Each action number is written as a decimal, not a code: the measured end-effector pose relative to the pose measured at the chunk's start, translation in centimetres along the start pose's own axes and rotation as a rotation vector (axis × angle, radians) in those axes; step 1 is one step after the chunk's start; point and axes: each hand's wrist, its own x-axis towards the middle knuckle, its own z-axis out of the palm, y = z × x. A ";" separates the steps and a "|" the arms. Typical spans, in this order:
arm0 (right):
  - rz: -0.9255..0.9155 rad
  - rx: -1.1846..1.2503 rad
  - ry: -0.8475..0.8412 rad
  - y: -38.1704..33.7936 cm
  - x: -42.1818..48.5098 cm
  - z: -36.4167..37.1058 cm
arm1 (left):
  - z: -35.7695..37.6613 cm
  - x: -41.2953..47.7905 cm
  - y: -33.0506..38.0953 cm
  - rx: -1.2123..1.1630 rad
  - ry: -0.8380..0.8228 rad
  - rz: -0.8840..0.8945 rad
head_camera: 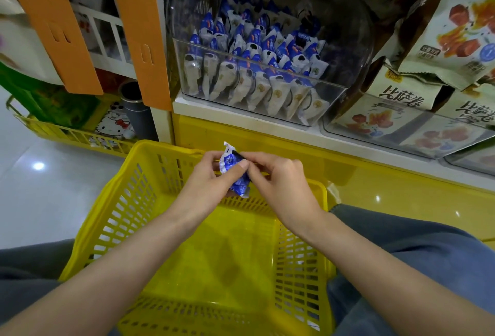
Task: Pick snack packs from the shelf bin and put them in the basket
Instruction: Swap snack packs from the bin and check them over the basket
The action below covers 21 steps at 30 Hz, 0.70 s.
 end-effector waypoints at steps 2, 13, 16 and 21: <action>-0.018 -0.013 -0.011 0.1 0.1 -0.1 | 0.0 0.1 0.0 0.008 0.014 0.004; -0.049 0.063 -0.226 0.4 -0.1 0.5 | -0.4 0.5 1.6 -0.404 0.029 -0.198; -0.141 0.011 -0.185 0.5 0.0 0.4 | -0.8 0.2 2.3 -0.527 -0.055 -0.239; -0.038 0.101 -0.034 0.4 0.9 -0.9 | -0.7 0.3 1.7 -0.112 -0.018 -0.247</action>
